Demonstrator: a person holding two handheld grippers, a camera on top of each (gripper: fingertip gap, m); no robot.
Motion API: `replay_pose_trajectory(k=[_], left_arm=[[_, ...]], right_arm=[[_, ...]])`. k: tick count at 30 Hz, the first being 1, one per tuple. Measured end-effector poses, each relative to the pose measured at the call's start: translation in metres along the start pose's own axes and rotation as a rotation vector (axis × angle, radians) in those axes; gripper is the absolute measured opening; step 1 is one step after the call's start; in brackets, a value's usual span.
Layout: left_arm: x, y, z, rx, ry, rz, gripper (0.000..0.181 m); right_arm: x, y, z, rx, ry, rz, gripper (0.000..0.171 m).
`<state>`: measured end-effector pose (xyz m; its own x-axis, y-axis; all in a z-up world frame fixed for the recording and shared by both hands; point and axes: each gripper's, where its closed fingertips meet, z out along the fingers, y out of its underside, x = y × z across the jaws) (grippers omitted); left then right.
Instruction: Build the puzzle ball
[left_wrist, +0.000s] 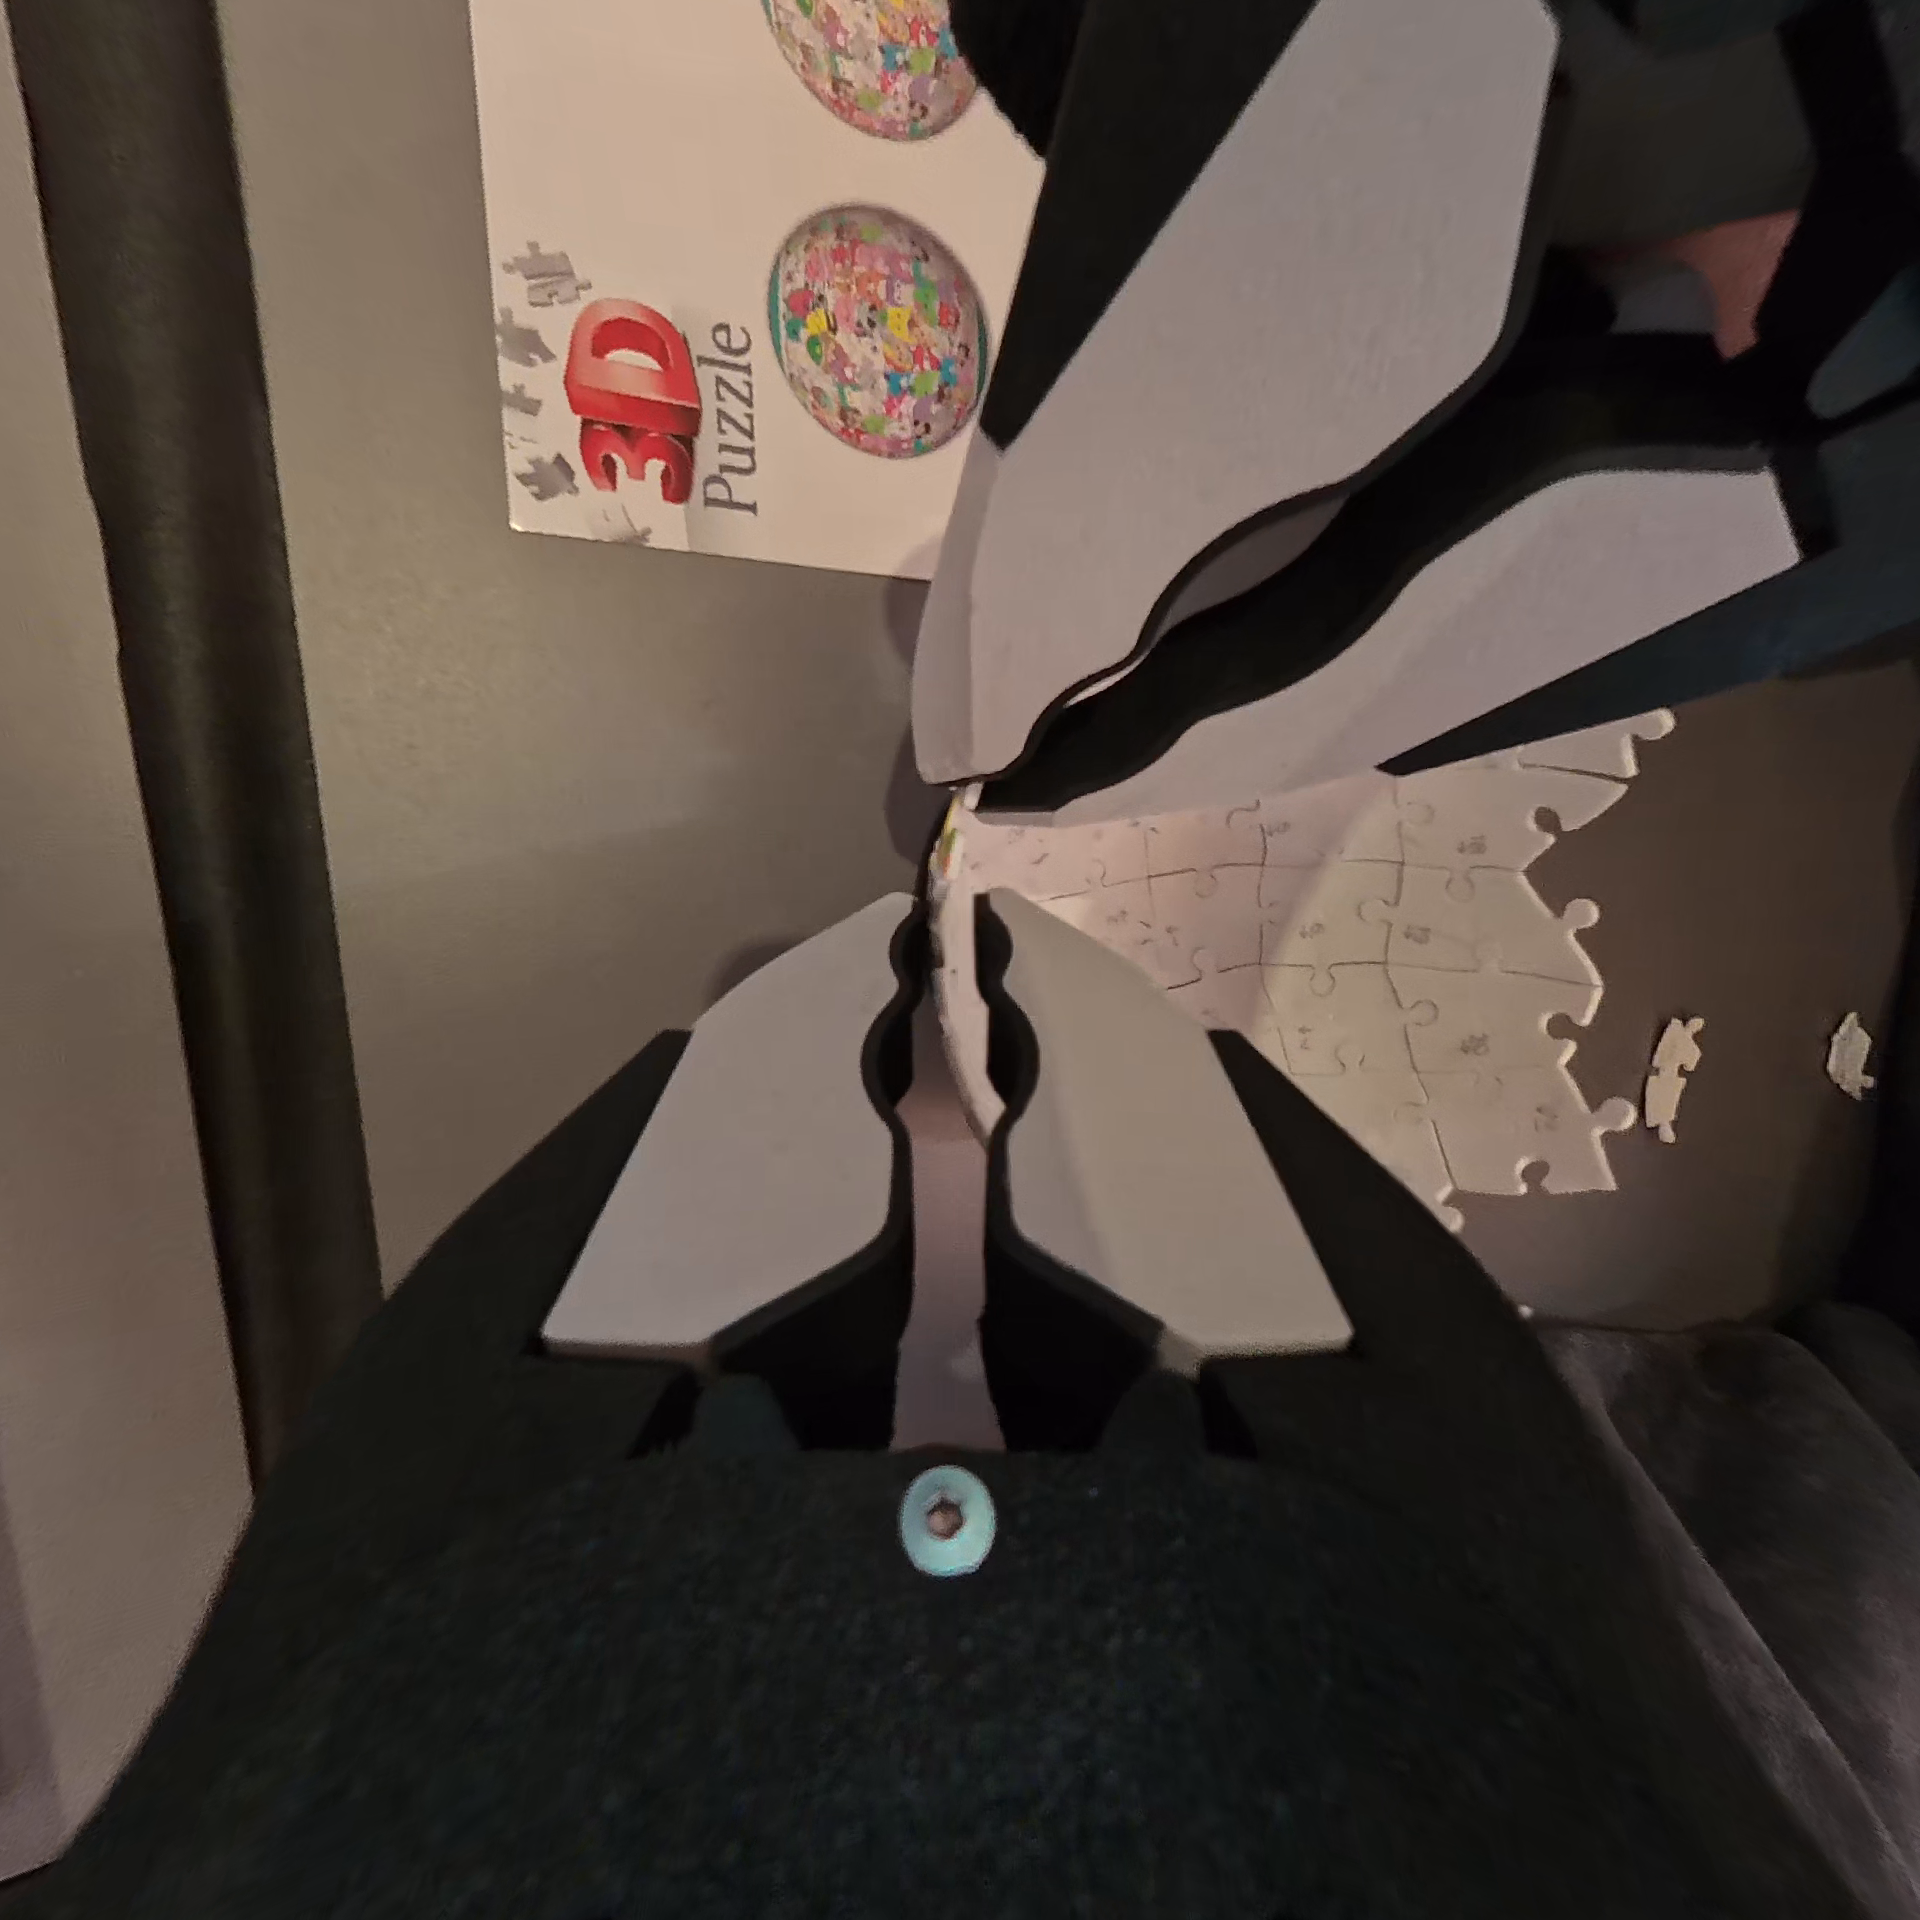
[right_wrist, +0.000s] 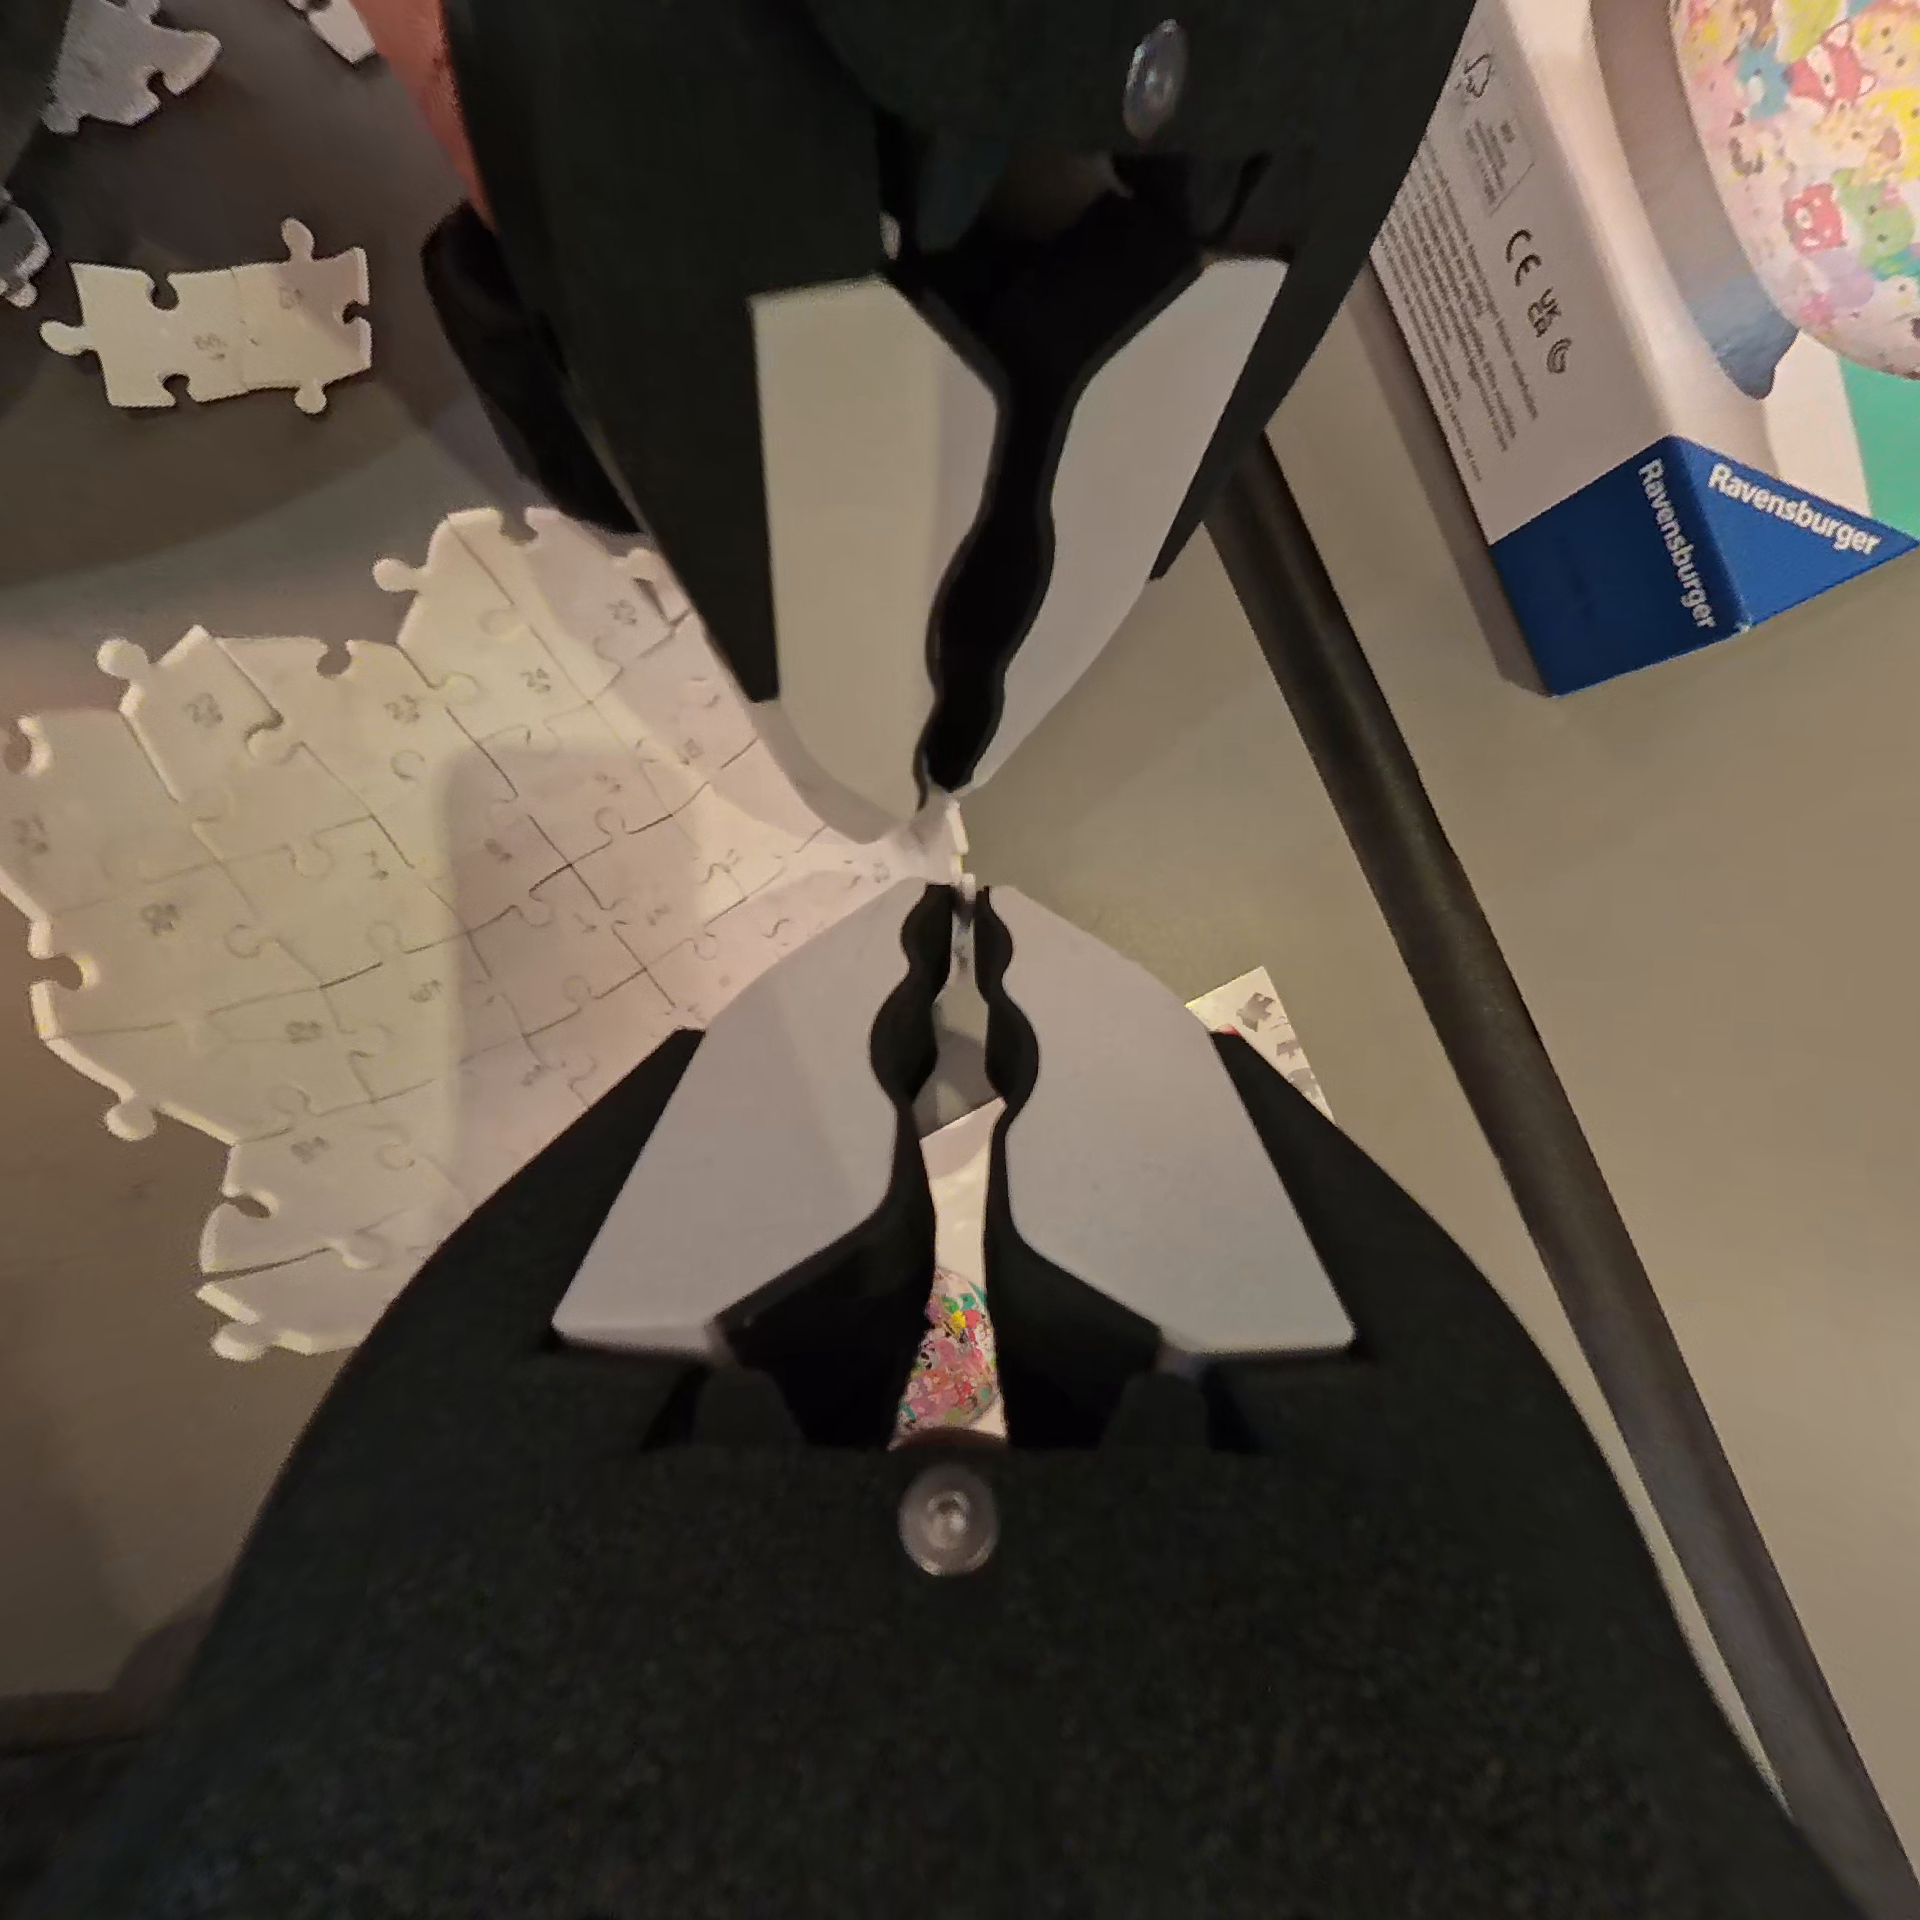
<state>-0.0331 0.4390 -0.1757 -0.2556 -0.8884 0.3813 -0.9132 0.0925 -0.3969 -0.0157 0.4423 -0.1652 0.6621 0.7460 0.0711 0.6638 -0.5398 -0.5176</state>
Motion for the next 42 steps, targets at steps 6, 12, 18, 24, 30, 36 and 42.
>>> replay_pose_trajectory(k=[6,12,18,24,30,36,42], left_arm=[[0.001,-0.003,0.002,-0.002,-0.011,0.012,0.013],[-0.002,-0.001,0.003,-0.008,-0.022,0.012,0.003],[-0.002,0.000,0.004,-0.018,-0.024,0.008,0.003],[-0.001,0.001,0.002,-0.020,-0.023,0.007,0.003],[-0.001,0.001,0.002,-0.020,-0.021,0.006,0.003],[0.000,0.001,0.001,-0.019,-0.023,0.006,0.002],[-0.001,0.002,0.001,-0.021,-0.030,0.006,0.003]], right_arm=[[0.000,0.000,0.000,0.014,-0.014,0.005,0.004],[-0.001,0.000,0.002,0.044,-0.047,0.010,0.004],[-0.001,0.000,0.003,0.069,-0.057,-0.002,0.005],[-0.002,0.007,-0.002,0.042,-0.076,0.006,0.023],[-0.011,0.016,0.005,0.006,-0.180,0.089,0.016],[-0.009,0.016,0.006,0.054,-0.222,0.127,0.006],[-0.009,0.015,0.007,0.109,-0.276,0.174,0.005]])
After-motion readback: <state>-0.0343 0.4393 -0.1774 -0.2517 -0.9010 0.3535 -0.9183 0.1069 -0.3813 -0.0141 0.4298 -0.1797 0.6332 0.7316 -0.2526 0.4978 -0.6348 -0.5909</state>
